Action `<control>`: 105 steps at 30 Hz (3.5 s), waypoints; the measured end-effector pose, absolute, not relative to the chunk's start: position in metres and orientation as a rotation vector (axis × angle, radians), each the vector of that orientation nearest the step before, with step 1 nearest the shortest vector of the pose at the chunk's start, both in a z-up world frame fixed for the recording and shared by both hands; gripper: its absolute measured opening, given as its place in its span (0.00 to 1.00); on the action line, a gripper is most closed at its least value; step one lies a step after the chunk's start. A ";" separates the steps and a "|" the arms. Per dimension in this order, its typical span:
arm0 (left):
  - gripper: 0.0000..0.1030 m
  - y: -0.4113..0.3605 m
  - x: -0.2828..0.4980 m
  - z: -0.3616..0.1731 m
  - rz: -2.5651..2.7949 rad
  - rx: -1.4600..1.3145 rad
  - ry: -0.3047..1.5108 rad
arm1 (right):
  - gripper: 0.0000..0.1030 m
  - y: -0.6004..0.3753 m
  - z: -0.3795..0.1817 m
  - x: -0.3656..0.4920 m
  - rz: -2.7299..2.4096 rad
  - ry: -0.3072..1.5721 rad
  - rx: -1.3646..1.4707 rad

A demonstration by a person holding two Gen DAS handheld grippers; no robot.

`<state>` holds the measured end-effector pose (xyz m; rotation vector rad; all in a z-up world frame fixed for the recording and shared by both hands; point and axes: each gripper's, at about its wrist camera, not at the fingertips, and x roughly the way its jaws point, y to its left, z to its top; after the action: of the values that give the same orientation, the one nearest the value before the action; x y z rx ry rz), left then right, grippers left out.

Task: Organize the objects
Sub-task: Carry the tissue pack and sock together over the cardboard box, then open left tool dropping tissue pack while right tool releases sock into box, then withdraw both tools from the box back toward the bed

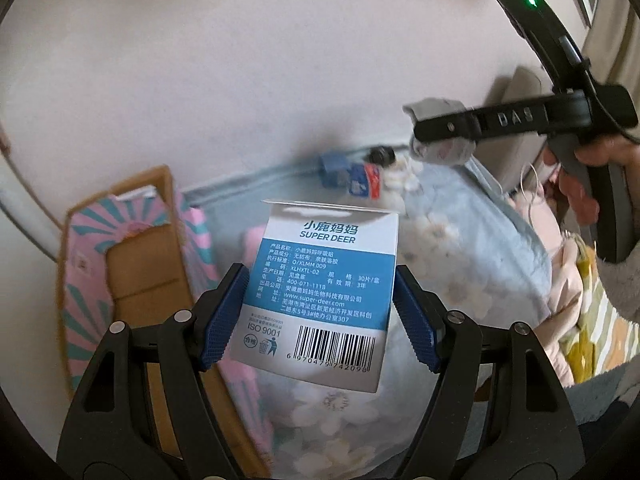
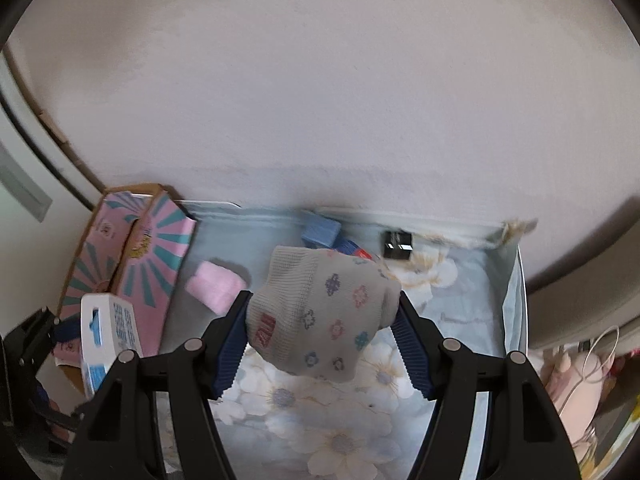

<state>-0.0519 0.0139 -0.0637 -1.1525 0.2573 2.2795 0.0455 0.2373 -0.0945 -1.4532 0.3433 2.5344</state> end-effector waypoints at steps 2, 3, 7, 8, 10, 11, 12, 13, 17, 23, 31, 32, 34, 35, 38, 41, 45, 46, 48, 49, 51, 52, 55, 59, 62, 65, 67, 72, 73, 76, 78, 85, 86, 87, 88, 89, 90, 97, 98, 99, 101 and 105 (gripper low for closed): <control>0.68 0.004 -0.055 -0.052 2.304 -1.135 0.238 | 0.62 0.231 -0.087 0.041 2.560 0.322 -1.448; 0.68 -0.002 -0.057 -0.045 2.320 -1.127 0.227 | 0.62 0.226 -0.081 0.038 2.579 0.310 -1.445; 0.67 -0.021 -0.060 -0.029 2.380 -1.109 0.217 | 0.62 0.208 -0.064 0.026 2.639 0.269 -1.437; 0.67 -0.026 -0.061 -0.026 2.392 -1.108 0.210 | 0.62 0.202 -0.060 0.023 2.657 0.254 -1.436; 0.67 -0.038 -0.062 -0.021 2.421 -1.110 0.189 | 0.62 0.190 -0.054 0.015 2.694 0.232 -1.437; 0.67 -0.045 -0.063 -0.018 2.433 -1.113 0.177 | 0.62 0.185 -0.051 0.011 2.711 0.224 -1.442; 0.67 -0.052 -0.064 -0.016 2.445 -1.118 0.161 | 0.62 0.179 -0.049 0.007 2.728 0.216 -1.446; 0.67 -0.059 -0.064 -0.015 2.456 -1.119 0.146 | 0.62 0.172 -0.047 0.002 2.746 0.204 -1.450; 0.67 -0.085 -0.065 -0.012 2.513 -1.137 0.096 | 0.62 0.142 -0.041 -0.015 2.818 0.161 -1.479; 0.67 -0.124 -0.062 -0.016 2.587 -1.187 0.015 | 0.62 0.093 -0.042 -0.043 2.914 0.096 -1.553; 0.67 -0.159 -0.058 -0.036 2.642 -1.276 -0.050 | 0.62 0.035 -0.063 -0.075 2.990 0.047 -1.702; 0.67 -0.162 -0.058 -0.039 2.643 -1.286 -0.055 | 0.62 0.029 -0.067 -0.078 2.994 0.041 -1.720; 0.67 -0.166 -0.058 -0.048 2.645 -1.310 -0.072 | 0.62 0.018 -0.077 -0.086 2.995 0.019 -1.764; 0.67 -0.168 -0.058 -0.051 2.645 -1.320 -0.081 | 0.62 0.014 -0.082 -0.090 2.994 0.012 -1.783; 0.67 -0.170 -0.058 -0.062 2.646 -1.347 -0.100 | 0.62 0.004 -0.097 -0.097 2.984 -0.001 -1.833; 0.67 -0.172 -0.057 -0.071 2.641 -1.369 -0.111 | 0.62 -0.001 -0.110 -0.101 2.971 -0.007 -1.869; 0.67 -0.173 -0.059 -0.083 2.627 -1.404 -0.127 | 0.62 -0.001 -0.127 -0.106 2.944 -0.002 -1.919; 0.67 -0.173 -0.060 -0.085 2.625 -1.411 -0.125 | 0.62 0.001 -0.131 -0.107 2.939 -0.003 -1.929; 0.67 -0.171 -0.061 -0.088 2.623 -1.421 -0.118 | 0.62 0.005 -0.134 -0.112 2.933 -0.009 -1.939; 0.67 -0.171 -0.062 -0.089 2.623 -1.424 -0.111 | 0.62 0.003 -0.136 -0.114 2.932 -0.012 -1.944; 0.67 -0.169 -0.064 -0.093 2.621 -1.437 -0.083 | 0.62 0.003 -0.140 -0.118 2.930 -0.021 -1.953; 0.67 -0.169 -0.065 -0.095 2.620 -1.444 -0.073 | 0.62 0.002 -0.142 -0.121 2.927 -0.031 -1.960; 0.67 -0.164 -0.067 -0.107 2.606 -1.474 -0.050 | 0.62 -0.001 -0.149 -0.128 2.915 -0.056 -1.981; 0.67 -0.158 -0.070 -0.125 2.580 -1.519 -0.025 | 0.62 -0.005 -0.163 -0.139 2.898 -0.125 -2.011; 0.67 -0.156 -0.073 -0.135 2.563 -1.546 -0.011 | 0.62 -0.007 -0.174 -0.147 2.885 -0.154 -2.035; 0.67 -0.154 -0.076 -0.146 2.547 -1.571 0.001 | 0.62 -0.009 -0.183 -0.152 2.872 -0.164 -2.055; 0.67 -0.152 -0.076 -0.151 2.540 -1.582 0.015 | 0.62 -0.009 -0.187 -0.155 2.867 -0.167 -2.067; 0.67 -0.147 -0.075 -0.153 2.542 -1.603 0.076 | 0.64 -0.011 -0.190 -0.159 2.869 -0.171 -2.068; 0.71 -0.146 -0.074 -0.152 2.549 -1.595 0.085 | 0.66 -0.011 -0.189 -0.161 2.880 -0.166 -2.055; 1.00 -0.141 -0.075 -0.149 2.539 -1.582 0.089 | 0.90 -0.013 -0.191 -0.165 2.855 -0.145 -2.102; 1.00 -0.139 -0.070 -0.146 2.538 -1.567 0.084 | 0.99 -0.010 -0.191 -0.166 2.853 -0.109 -2.078; 1.00 -0.131 -0.065 -0.143 2.529 -1.567 0.094 | 0.99 -0.003 -0.185 -0.167 2.886 -0.113 -1.997; 1.00 -0.130 -0.064 -0.142 2.528 -1.566 0.095 | 0.99 -0.002 -0.186 -0.171 2.883 -0.123 -1.997; 1.00 -0.137 -0.063 -0.138 2.525 -1.563 0.095 | 0.99 -0.001 -0.184 -0.166 2.883 -0.125 -1.997; 1.00 -0.136 -0.062 -0.137 2.524 -1.562 0.094 | 0.99 0.000 -0.182 -0.165 2.887 -0.118 -1.992; 1.00 -0.135 -0.060 -0.135 2.523 -1.559 0.094 | 0.99 -0.004 -0.179 -0.162 2.892 -0.109 -1.984; 1.00 -0.138 -0.061 -0.132 2.523 -1.556 0.092 | 0.99 -0.003 -0.179 -0.165 2.896 -0.102 -1.978; 1.00 -0.138 -0.059 -0.122 2.536 -1.519 0.091 | 0.99 0.000 -0.158 -0.127 2.935 -0.122 -1.912; 1.00 -0.138 -0.058 -0.119 2.538 -1.514 0.095 | 0.99 0.002 -0.154 -0.126 2.938 -0.114 -1.909; 1.00 -0.138 -0.057 -0.115 2.543 -1.507 0.102 | 0.99 0.003 -0.150 -0.123 2.939 -0.103 -1.905; 1.00 -0.138 -0.055 -0.110 2.552 -1.494 0.109 | 0.99 0.005 -0.145 -0.121 2.947 -0.084 -1.885; 1.00 -0.138 -0.053 -0.097 2.569 -1.465 0.119 | 0.99 0.011 -0.132 -0.113 2.969 -0.059 -1.826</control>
<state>-0.0526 -0.1377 -0.0967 -1.4648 0.1188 2.5695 -0.1133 0.0107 -0.1324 -1.8265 -0.0590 2.9693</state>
